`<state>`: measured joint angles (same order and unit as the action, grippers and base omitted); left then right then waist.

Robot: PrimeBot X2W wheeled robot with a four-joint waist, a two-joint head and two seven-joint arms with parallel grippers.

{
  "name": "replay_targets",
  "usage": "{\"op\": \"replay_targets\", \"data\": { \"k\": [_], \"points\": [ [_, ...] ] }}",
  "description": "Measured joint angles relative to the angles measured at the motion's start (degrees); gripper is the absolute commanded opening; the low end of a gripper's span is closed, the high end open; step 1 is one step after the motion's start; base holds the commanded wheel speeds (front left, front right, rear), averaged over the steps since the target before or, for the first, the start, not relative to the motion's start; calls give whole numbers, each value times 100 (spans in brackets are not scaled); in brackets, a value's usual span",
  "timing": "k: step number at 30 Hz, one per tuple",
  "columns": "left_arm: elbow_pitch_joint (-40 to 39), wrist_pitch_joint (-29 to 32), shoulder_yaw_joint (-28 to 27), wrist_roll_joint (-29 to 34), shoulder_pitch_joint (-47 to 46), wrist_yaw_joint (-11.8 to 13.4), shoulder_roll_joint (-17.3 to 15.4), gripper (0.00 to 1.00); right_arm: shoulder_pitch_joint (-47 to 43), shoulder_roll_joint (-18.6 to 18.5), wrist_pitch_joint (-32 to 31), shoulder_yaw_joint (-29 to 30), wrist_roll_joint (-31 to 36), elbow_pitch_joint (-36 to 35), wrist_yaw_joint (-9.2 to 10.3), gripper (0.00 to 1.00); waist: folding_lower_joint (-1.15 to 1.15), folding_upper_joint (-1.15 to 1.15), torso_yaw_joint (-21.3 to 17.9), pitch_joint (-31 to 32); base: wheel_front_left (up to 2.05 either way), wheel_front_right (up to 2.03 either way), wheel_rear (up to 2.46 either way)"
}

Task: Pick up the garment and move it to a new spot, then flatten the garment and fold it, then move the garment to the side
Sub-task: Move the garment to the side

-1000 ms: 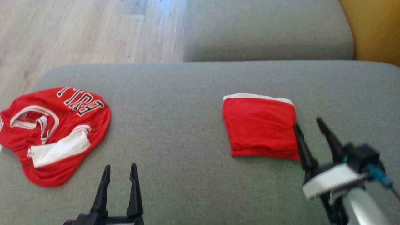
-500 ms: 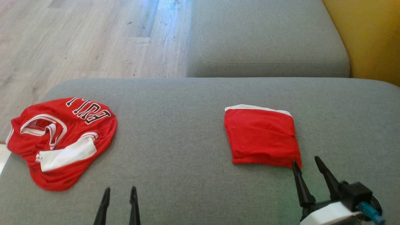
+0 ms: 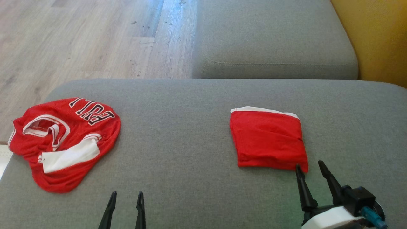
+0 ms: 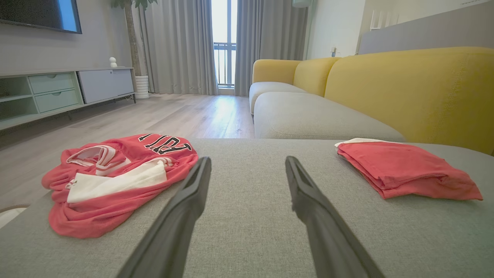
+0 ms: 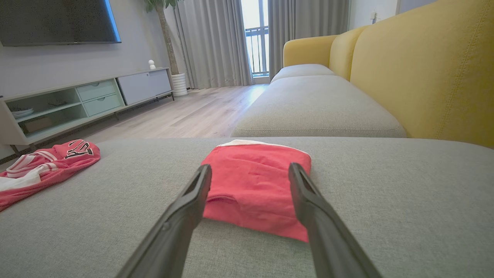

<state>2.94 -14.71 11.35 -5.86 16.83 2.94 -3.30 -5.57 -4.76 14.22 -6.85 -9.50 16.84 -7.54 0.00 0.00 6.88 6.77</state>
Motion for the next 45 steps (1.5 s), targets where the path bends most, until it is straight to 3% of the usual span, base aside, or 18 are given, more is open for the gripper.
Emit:
{"op": "replay_targets", "data": {
  "k": [20, 31, 36, 45],
  "points": [
    [-10, 0, -23, 141, -10, -36, 1, 100, -91, 68, 0, 37, -1, 30, 0, 100, 0, 0, -250, -57, 0, 0, 0],
    [-52, 0, -89, 138, -289, -37, 3, 100, -9, 116, 0, -81, -204, 343, 0, 100, 0, 0, -352, -409, 0, 0, 0],
    [-163, 0, -157, 138, -547, -86, 4, 100, 672, 33, -27, -227, -648, 779, 0, 100, 0, 0, -383, -716, 0, 0, 0],
    [-144, 0, -153, 140, -1199, -353, 18, 100, 2252, -179, -1036, -182, -1534, 1310, 0, 100, 2, 0, -346, -1413, 0, 0, 0]
  ]
}}
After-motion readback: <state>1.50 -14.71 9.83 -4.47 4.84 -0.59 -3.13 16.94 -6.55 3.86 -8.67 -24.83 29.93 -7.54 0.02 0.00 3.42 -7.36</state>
